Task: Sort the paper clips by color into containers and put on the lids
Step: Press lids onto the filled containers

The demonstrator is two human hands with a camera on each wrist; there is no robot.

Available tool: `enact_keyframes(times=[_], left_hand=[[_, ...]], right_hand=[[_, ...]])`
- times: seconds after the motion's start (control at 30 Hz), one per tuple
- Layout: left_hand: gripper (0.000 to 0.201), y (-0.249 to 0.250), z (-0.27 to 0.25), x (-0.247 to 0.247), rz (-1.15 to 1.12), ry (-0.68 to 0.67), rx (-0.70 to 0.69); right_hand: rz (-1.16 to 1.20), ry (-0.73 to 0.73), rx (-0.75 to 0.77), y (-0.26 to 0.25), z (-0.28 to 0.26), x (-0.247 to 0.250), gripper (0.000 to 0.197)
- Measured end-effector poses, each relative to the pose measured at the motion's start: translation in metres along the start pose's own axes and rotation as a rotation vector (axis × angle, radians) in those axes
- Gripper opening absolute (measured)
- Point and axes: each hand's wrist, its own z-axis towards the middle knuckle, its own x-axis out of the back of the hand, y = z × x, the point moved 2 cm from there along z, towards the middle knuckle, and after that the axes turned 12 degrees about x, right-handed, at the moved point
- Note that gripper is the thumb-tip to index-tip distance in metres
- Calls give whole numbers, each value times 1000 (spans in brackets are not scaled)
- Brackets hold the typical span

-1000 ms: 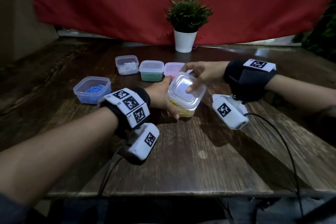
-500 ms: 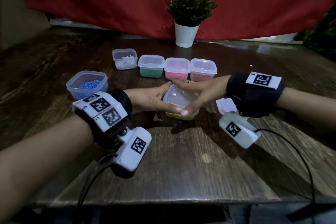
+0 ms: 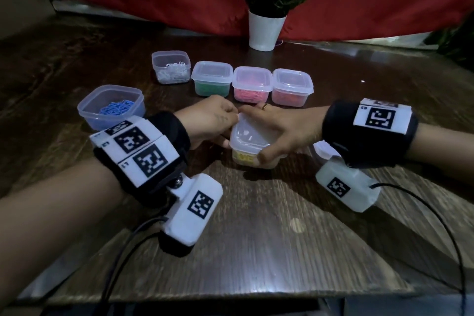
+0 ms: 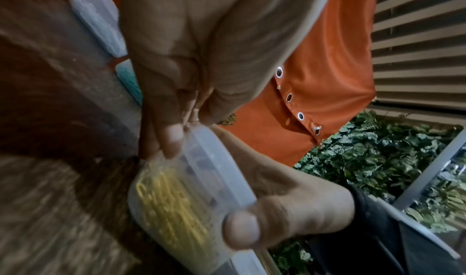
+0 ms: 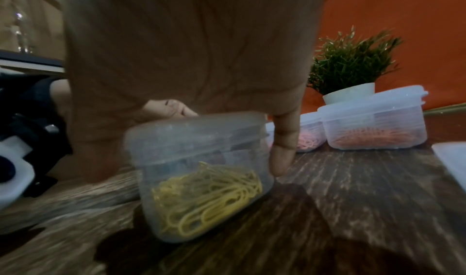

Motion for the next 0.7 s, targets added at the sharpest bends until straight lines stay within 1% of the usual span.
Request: enact_keyframes(times=[0.07,0.2,0.27,0.33,0.4,0.43,0.5,0.57,0.6,0.7], left_hand=[[15,2,0,-2,15,46,-15],[21,5,0,-4,124,95,-18],[20,6,0,-4,270,165,-46],[23,8,-1,-5,455,230,-68],[29,9,-2,-8,547,276,-66],[31,9,-3,-10,579,290,-54],[32,12,-1,-13,642,302,-47],[32,15,-1,-15,674,313,-51],[32,16,-2,-14,670,324,-52],[30,15,-7,-5,550,354,-3]], right_hand=[[-98,7,30,-2,4,-4,114],[-259,66,11,-2,7,-17,116],[-281,77,-7,-2,7,-20,114],[-283,81,-23,-3,7,-21,112],[-274,127,-27,-6,6,-22,120],[-262,148,-30,-8,6,-24,120],[-263,173,-49,-12,4,-27,109],[-285,195,-75,-16,2,-28,97],[-302,183,-91,-19,1,-27,94],[-449,111,-137,-28,0,-13,93]])
